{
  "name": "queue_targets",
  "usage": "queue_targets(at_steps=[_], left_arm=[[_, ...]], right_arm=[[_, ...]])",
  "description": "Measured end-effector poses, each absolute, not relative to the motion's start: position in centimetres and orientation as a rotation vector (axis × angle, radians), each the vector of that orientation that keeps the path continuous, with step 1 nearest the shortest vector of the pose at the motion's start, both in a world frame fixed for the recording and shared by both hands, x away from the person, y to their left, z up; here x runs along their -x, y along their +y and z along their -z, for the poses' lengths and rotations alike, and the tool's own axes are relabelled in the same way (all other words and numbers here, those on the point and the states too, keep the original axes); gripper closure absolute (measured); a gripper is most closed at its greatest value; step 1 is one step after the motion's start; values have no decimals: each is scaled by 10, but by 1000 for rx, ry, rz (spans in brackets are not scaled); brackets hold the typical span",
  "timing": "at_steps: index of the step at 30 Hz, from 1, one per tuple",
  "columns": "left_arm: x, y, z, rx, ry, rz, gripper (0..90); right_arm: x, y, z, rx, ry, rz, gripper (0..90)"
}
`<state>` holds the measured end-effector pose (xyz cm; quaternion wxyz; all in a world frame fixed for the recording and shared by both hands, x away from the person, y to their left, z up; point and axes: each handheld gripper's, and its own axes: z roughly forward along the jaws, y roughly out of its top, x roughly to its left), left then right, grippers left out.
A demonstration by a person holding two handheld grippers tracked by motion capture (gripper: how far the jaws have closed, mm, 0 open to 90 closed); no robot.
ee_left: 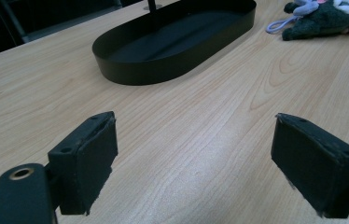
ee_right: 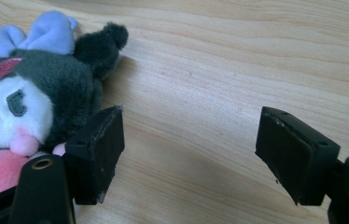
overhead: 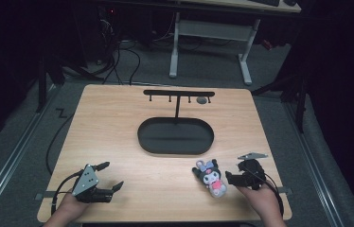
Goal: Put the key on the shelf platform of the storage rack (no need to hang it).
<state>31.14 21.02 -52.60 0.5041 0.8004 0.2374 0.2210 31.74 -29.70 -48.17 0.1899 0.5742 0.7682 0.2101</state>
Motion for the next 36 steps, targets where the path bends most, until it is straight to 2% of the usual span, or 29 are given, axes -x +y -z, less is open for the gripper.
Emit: queue_targets(at_steps=[8, 14, 36], left_arm=[[-311, 209, 526, -1944, 556, -538, 154], [-312, 209, 526, -1950, 562, -533, 155], [-313, 207, 526, -1965, 560, -530, 155]], right_arm=[[-326, -304, 479, -1657, 2218, -480, 248], [-326, -307, 477, -1676, 2264, -399, 304], [-328, -294, 467, -1632, 2428, -234, 308]])
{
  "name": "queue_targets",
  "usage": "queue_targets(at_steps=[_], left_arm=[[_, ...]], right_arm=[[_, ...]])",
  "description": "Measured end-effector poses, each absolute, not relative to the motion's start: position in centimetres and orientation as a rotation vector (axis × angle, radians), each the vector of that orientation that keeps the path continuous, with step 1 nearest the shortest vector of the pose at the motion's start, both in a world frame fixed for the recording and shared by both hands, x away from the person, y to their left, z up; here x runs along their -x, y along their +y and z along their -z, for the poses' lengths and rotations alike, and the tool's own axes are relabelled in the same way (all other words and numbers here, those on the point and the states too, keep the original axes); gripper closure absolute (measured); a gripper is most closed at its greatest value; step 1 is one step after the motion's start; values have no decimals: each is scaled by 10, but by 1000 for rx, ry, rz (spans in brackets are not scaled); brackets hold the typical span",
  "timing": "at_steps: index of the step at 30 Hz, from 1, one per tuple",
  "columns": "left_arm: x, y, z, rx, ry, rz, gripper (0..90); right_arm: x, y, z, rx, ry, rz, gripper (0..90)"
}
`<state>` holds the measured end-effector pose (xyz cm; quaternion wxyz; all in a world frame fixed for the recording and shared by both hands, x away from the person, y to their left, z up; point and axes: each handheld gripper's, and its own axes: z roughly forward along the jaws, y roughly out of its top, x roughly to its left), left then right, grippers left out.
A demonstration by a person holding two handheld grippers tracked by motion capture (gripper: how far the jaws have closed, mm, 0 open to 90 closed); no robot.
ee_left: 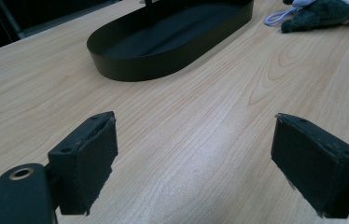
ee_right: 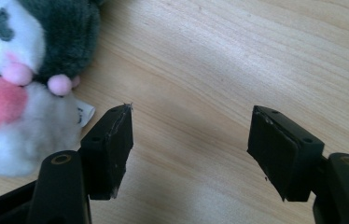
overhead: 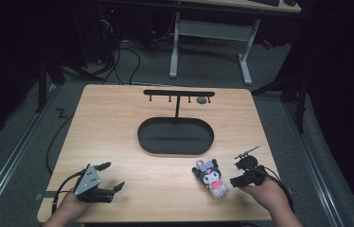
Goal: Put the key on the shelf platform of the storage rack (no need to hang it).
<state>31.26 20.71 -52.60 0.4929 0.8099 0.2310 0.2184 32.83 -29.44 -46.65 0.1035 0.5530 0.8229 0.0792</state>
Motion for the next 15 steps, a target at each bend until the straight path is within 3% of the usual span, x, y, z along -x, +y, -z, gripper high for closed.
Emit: queue_targets(at_steps=[15], left_arm=[[-313, 205, 526, -1976, 558, -534, 154]], right_arm=[[-325, -271, 444, -1600, 2460, -294, 229]])
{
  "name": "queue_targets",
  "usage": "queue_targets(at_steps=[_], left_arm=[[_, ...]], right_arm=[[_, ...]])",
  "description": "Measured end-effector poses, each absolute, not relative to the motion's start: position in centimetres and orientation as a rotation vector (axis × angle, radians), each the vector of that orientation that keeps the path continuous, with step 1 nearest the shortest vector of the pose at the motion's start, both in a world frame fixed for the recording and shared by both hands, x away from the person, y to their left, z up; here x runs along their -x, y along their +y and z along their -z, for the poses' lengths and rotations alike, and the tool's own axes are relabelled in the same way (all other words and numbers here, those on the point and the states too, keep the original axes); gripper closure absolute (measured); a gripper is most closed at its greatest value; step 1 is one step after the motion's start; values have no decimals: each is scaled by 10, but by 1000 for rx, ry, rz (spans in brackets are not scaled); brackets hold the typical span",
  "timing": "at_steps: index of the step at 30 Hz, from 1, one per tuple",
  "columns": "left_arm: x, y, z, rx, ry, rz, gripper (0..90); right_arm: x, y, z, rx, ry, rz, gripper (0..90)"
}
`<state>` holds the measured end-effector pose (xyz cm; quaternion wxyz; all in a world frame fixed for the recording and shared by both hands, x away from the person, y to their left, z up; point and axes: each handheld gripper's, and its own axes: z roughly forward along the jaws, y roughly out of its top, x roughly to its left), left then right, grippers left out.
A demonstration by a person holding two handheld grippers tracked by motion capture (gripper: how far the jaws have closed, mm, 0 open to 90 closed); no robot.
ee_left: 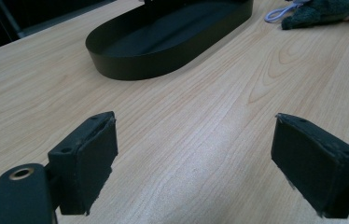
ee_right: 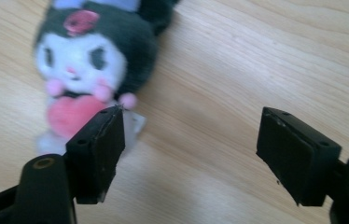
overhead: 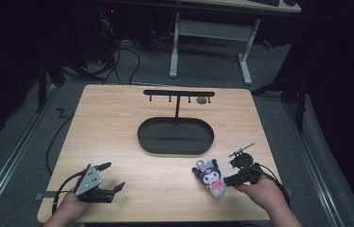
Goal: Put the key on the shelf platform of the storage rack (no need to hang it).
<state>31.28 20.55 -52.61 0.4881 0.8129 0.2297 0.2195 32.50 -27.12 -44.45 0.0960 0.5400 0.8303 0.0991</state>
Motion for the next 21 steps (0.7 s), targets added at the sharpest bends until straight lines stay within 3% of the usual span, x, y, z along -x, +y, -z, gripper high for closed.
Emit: queue_targets(at_steps=[13, 21], left_arm=[[-314, 205, 526, -1980, 564, -528, 155], [-315, 205, 526, -1979, 567, -525, 155]], right_arm=[[-320, -235, 437, -1542, 2521, -331, 155], [-315, -222, 449, -1522, 2552, -321, 145]])
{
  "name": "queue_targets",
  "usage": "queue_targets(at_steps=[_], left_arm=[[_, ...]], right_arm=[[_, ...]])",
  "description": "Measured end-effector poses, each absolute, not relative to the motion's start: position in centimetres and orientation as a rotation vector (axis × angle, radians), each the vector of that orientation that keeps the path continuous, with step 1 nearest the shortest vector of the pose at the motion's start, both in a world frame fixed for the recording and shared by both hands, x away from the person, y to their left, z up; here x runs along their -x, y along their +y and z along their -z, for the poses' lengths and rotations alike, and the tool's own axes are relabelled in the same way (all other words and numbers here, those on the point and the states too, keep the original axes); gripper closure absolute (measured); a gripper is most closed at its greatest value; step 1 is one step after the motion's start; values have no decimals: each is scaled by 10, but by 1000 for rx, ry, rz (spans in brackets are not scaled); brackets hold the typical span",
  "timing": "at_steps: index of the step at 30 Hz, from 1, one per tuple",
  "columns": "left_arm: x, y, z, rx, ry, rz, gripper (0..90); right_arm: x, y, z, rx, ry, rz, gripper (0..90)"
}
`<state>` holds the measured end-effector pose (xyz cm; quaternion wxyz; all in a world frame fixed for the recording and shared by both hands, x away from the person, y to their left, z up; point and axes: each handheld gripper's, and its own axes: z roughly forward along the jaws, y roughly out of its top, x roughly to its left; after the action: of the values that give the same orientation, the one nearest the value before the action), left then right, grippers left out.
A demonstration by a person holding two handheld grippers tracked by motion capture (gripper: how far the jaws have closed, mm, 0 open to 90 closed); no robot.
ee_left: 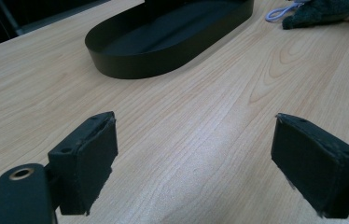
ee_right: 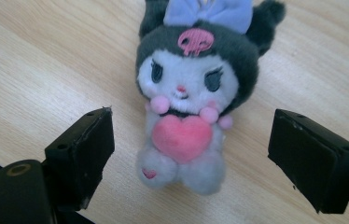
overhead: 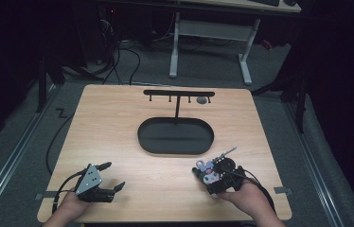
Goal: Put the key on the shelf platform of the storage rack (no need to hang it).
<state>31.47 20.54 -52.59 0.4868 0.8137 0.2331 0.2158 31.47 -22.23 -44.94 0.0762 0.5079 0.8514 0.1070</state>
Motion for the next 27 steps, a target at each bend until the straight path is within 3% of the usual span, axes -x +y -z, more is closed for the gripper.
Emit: queue_targets(at_steps=[17, 27], left_arm=[[-315, 205, 526, -1983, 572, -518, 155], [-314, 205, 526, -1986, 564, -526, 154]], right_arm=[[-307, -220, 483, -1504, 2576, -247, 170], [-305, -220, 487, -1501, 2575, -257, 281]])
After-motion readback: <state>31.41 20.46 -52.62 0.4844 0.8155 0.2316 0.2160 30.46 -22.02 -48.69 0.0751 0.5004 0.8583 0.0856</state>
